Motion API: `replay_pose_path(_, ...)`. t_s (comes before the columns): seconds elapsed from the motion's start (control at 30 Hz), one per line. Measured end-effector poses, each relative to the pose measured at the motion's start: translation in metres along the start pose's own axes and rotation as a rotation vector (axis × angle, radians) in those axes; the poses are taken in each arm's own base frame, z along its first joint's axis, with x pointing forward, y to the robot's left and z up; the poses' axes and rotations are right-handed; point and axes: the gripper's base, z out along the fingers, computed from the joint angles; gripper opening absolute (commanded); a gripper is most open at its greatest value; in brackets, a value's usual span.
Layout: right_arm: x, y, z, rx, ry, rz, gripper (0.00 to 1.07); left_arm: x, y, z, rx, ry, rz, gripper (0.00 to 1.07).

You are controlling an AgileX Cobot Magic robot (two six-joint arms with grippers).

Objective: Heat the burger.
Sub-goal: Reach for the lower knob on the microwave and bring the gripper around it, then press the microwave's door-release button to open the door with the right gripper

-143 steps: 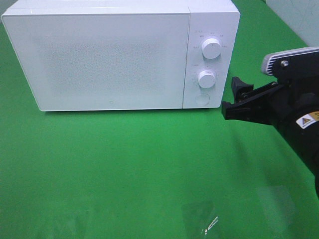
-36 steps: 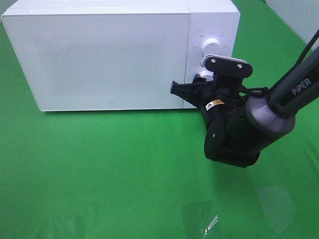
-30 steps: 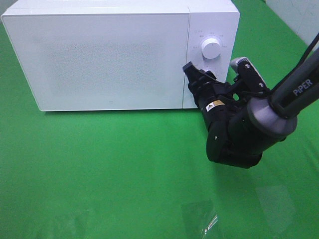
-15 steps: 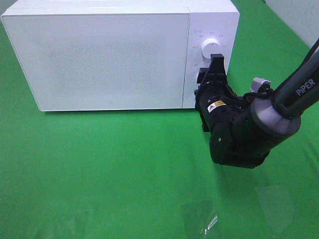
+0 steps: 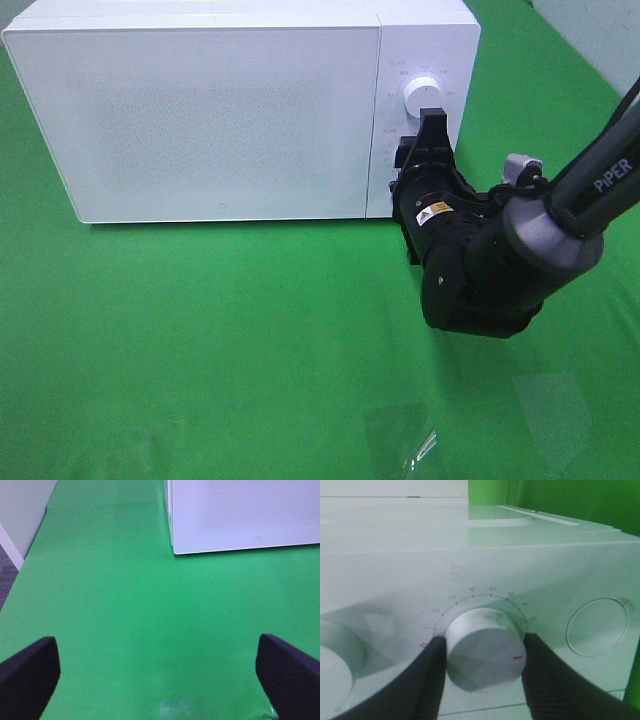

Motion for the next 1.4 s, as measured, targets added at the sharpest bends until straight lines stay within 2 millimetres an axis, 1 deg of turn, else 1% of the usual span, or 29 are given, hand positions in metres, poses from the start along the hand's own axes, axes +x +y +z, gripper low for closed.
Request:
replay_pose_path(0.17,0.0,0.0,0.0,0.001,-0.004,-0.028,0.12,0.0,0.0,0.0,0.0,0.0,0.0,1.0)
replay_pose_path(0.23,-0.001,0.0,0.0,0.003,-0.01,-0.06,0.19,0.0,0.0,0.0,0.0,0.0,0.0,1.0)
replay_pose_path(0.27,-0.001,0.0,0.0,0.003,-0.01,-0.06,0.19,0.0,0.0,0.0,0.0,0.0,0.0,1.0)
replay_pose_path(0.3,-0.001,0.0,0.0,0.005,-0.015,-0.072,0.23,0.0,0.0,0.0,0.0,0.0,0.0,1.0)
replay_pose_path(0.33,-0.001,0.0,0.0,0.005,-0.015,-0.072,0.23,0.0,0.0,0.0,0.0,0.0,0.0,1.0)
replay_pose_path(0.37,-0.002,0.0,0.0,0.006,-0.021,-0.08,0.3,0.0,0.0,0.0,0.0,0.0,0.0,1.0)
replay_pose_path(0.4,-0.002,0.0,0.0,0.006,-0.021,-0.08,0.3,0.0,0.0,0.0,0.0,0.0,0.0,1.0)
replay_pose_path(0.43,-0.002,0.0,0.0,0.009,-0.028,-0.087,0.37,0.0,0.0,0.0,0.0,0.0,0.0,1.0)
replay_pose_path(0.47,-0.002,0.0,0.0,0.009,-0.028,-0.087,0.37,0.0,0.0,0.0,0.0,0.0,0.0,1.0)
replay_pose_path(0.53,-0.001,0.0,-0.001,0.009,-0.029,-0.088,0.46,0.0,0.0,0.0,0.0,0.0,0.0,1.0)
replay_pose_path(0.63,-0.001,0.0,-0.001,0.01,-0.028,-0.088,0.48,0.0,0.0,0.0,0.0,0.0,0.0,1.0)
replay_pose_path(0.67,0.001,0.0,0.0,0.011,-0.018,-0.089,0.54,0.0,0.0,0.0,0.0,0.0,0.0,1.0)
replay_pose_path(0.7,0.001,0.0,0.0,0.011,-0.018,-0.089,0.54,0.0,0.0,0.0,0.0,0.0,0.0,1.0)
replay_pose_path(0.73,0.005,0.001,0.0,0.006,0.008,-0.096,0.59,0.0,0.0,0.0,0.0,0.0,0.0,1.0)
replay_pose_path(0.77,0.005,0.001,0.0,0.006,0.008,-0.096,0.59,0.0,0.0,0.0,0.0,0.0,0.0,1.0)
replay_pose_path(0.8,0.007,0.002,0.0,0.0,0.02,-0.101,0.64,0.0,0.0,0.0,0.0,0.0,0.0,1.0)
replay_pose_path(0.83,0.007,0.002,0.0,0.0,0.02,-0.101,0.64,0.0,0.0,0.0,0.0,0.0,0.0,1.0)
replay_pose_path(0.87,0.008,0.004,-0.001,-0.004,0.029,-0.107,0.68,0.0,0.0,0.0,0.0,0.0,0.0,1.0)
replay_pose_path(0.9,0.008,0.004,-0.001,-0.004,0.029,-0.107,0.68,0.0,0.0,0.0,0.0,0.0,0.0,1.0)
replay_pose_path(0.93,0.01,0.008,-0.001,-0.013,0.044,-0.12,0.71,0.0,0.0,0.0,0.0,0.0,0.0,1.0)
replay_pose_path(1.03,0.011,0.011,-0.001,-0.021,0.059,-0.134,0.73,0.0,0.0,0.0,0.0,0.0,0.0,1.0)
replay_pose_path(1.07,0.012,0.017,-0.002,-0.036,0.072,-0.151,0.73,0.0,0.0,0.0,0.0,0.0,0.0,1.0)
replay_pose_path(1.1,0.012,0.017,-0.002,-0.036,0.072,-0.151,0.73,0.0,0.0,0.0,0.0,0.0,0.0,1.0)
replay_pose_path(1.17,0.011,0.03,-0.009,-0.064,0.11,-0.212,0.73,0.0,0.0,0.0,0.0,0.0,0.0,1.0)
replay_pose_path(1.2,0.011,0.03,-0.009,-0.064,0.11,-0.212,0.73,0.0,0.0,0.0,0.0,0.0,0.0,1.0)
replay_pose_path(1.23,0.011,0.031,-0.013,-0.041,0.142,-0.267,0.73,0.0,0.0,0.0,0.0,0.0,0.0,1.0)
replay_pose_path(1.27,0.011,0.031,-0.013,-0.041,0.142,-0.267,0.73,0.0,0.0,0.0,0.0,0.0,0.0,1.0)
replay_pose_path(1.3,0.01,0.032,-0.018,-0.003,0.182,-0.323,0.73,0.0,0.0,0.0,0.0,0.0,0.0,1.0)
replay_pose_path(1.4,0.01,0.031,-0.021,0.023,0.209,-0.356,0.73,0.0,0.0,0.0,0.0,0.0,0.0,1.0)
